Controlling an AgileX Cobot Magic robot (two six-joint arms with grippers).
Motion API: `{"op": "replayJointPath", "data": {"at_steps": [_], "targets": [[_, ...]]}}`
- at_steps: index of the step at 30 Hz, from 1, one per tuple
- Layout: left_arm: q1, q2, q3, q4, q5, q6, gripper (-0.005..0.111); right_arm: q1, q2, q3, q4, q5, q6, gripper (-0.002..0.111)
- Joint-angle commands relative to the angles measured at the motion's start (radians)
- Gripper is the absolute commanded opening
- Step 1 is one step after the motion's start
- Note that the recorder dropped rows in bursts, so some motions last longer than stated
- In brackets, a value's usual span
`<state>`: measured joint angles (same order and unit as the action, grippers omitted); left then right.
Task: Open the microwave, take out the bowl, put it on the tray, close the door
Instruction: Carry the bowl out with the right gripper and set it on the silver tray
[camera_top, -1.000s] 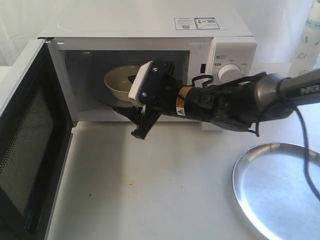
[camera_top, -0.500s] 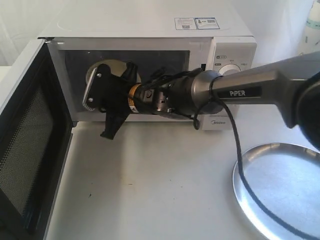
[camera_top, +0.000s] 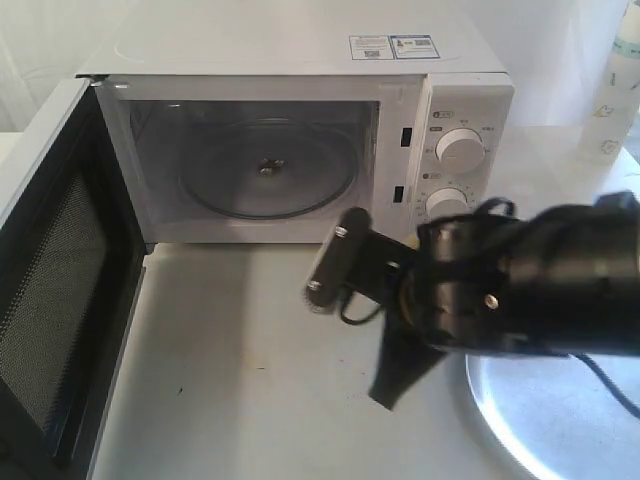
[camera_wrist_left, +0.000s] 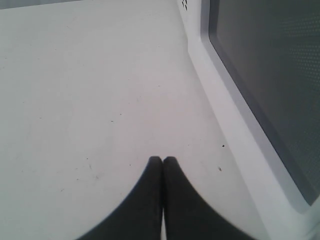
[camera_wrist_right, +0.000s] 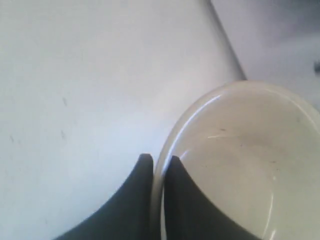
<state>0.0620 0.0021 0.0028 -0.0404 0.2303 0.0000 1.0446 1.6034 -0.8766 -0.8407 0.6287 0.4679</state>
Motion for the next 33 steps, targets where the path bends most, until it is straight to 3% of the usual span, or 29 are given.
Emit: {"op": "replayJointPath", "data": {"at_steps": [1, 8, 13, 21, 27, 33], "targets": [[-0.005, -0.002, -0.003, -0.012, 0.002, 0.0, 0.0, -0.004, -0.071, 0.172, -0.151, 0.242, 0.296, 0.0], [-0.005, -0.002, -0.003, -0.012, 0.002, 0.0, 0.0, -0.12, -0.041, 0.373, -0.508, 0.209, 0.739, 0.0], [-0.005, -0.002, -0.003, -0.012, 0.002, 0.0, 0.0, -0.225, -0.002, 0.379, -0.727, 0.168, 0.996, 0.0], [-0.005, -0.002, -0.003, -0.012, 0.002, 0.0, 0.0, -0.308, 0.134, 0.379, -0.887, 0.118, 1.082, 0.001], [-0.005, -0.002, -0.003, -0.012, 0.002, 0.0, 0.0, -0.308, 0.146, 0.376, -0.904, 0.141, 1.21, 0.021], [-0.005, -0.002, -0.003, -0.012, 0.002, 0.0, 0.0, -0.308, 0.144, 0.366, -0.904, 0.226, 1.246, 0.057]]}}
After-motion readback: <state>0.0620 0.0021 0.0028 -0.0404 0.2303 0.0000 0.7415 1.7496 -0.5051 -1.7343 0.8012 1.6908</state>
